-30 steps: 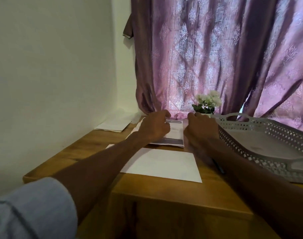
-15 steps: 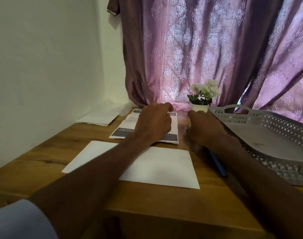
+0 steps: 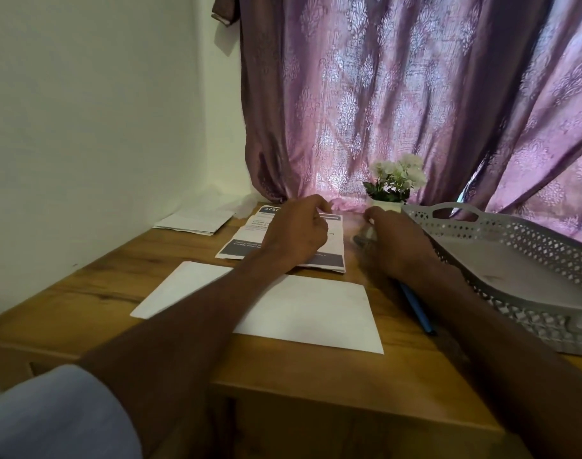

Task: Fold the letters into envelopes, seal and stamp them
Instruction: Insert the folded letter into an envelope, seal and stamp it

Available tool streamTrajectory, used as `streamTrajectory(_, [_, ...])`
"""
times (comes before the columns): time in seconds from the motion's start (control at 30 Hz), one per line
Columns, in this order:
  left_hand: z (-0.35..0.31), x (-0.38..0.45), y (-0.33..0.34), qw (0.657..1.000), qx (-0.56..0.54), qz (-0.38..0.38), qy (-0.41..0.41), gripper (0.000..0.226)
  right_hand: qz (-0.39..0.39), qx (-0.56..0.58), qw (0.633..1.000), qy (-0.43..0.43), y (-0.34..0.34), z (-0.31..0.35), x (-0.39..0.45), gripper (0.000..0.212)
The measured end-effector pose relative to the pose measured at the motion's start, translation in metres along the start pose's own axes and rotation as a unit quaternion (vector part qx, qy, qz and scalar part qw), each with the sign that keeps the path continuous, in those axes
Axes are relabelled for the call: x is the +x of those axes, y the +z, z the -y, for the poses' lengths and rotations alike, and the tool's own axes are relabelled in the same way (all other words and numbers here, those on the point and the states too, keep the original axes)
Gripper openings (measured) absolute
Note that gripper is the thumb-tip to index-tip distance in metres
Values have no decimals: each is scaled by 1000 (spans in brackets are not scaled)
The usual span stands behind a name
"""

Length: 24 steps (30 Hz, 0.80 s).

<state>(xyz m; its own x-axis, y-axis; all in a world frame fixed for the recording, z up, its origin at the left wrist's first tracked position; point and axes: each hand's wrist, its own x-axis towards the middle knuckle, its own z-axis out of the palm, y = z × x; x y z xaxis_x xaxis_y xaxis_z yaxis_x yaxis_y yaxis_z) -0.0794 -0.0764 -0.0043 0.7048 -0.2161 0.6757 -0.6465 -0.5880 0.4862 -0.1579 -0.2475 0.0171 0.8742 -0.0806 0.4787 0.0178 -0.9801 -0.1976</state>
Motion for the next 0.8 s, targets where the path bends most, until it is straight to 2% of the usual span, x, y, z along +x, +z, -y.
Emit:
streamTrajectory(0.1, [2, 2, 2, 1000, -26, 14, -1, 27, -45, 61, 997, -24, 0, 5, 2, 72])
streamTrajectory(0.17, [1, 3, 4, 998, -57, 30, 6, 31, -65, 91, 993, -41, 1, 8, 3, 77])
streamTrajectory(0.27, [0, 4, 3, 994, -103, 33, 20, 31, -79, 100, 991, -47, 4, 10, 5, 79])
streamTrajectory(0.53, [3, 7, 3, 987, -158, -1, -3, 9, -67, 68, 993, -62, 7, 13, 4, 77])
streamTrajectory(0.63, [4, 8, 2, 987, -160, -3, -8, 9, -74, 78, 992, -68, 7, 13, 4, 84])
streamTrajectory(0.8, [0, 10, -2, 979, -202, -5, -12, 21, -97, 171, 977, -82, 4, 13, 3, 89])
